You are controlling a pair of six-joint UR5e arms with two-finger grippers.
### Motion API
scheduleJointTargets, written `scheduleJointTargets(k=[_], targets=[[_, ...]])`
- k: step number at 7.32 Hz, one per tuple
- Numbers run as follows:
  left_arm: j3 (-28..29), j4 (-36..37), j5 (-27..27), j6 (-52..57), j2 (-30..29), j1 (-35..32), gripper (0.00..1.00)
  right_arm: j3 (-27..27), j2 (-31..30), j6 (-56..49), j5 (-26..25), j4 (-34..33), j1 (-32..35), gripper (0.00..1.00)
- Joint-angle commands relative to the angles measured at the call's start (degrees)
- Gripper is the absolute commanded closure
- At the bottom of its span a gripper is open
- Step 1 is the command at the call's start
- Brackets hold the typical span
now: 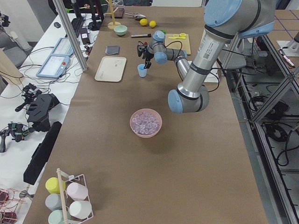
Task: Mash ice and strawberries in cup
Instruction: 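Open the left gripper to drop the ice cube into the cup, then move the left gripper back over the pink ice bowl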
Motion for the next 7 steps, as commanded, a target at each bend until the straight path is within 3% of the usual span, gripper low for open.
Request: scheduleJointTargets(k=[1,2,3,5,7], targets=[[-6.08,7.16,-0.32,2.17,0.62,-2.16,0.03,-0.05,0.74,0.05,-0.09,0.0,0.0,0.0],[-11.16,15.14,-0.58,8.72,1.23,-4.27,0.03,-0.41,1.1,-0.04,-0.26,0.0,-0.09,0.0],[-15.13,17.91,-2.85,12.09,5.32,-6.46,0.03,-0.5,1.1,-0.04,-0.26,0.0,-0.09,0.0],[-19.2,17.77,-8.64,25.5,15.25,-14.0,0.03,-0.32,0.92,-0.04,-0.35,0.09,-0.09,0.0],[-19.48,13.93,-18.9,41.65,24.03,-24.62,0.03,0.03,0.75,-0.13,-0.53,0.09,0.0,0.0]])
